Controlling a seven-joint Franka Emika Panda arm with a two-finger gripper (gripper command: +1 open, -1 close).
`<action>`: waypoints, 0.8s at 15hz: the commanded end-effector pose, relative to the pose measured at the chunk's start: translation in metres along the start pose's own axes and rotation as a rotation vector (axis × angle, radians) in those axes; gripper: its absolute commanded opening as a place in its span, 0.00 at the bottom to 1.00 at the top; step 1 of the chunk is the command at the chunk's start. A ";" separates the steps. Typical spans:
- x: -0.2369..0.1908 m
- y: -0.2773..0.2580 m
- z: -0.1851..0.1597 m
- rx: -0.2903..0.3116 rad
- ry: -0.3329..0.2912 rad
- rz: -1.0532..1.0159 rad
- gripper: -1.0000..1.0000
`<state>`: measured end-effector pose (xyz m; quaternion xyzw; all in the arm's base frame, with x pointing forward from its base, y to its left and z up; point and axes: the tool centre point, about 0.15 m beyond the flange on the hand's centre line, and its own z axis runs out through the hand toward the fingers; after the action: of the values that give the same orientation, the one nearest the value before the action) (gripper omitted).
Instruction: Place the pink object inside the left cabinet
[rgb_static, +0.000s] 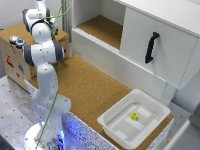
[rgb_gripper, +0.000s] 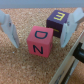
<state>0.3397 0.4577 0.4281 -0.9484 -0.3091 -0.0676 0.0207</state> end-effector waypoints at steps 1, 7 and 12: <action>-0.008 -0.002 -0.008 -0.059 -0.032 0.028 0.00; -0.011 -0.012 -0.022 -0.069 -0.006 0.052 0.00; 0.000 -0.016 -0.045 -0.106 0.022 0.009 0.00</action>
<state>0.3286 0.4572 0.4492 -0.9520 -0.2945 -0.0807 0.0193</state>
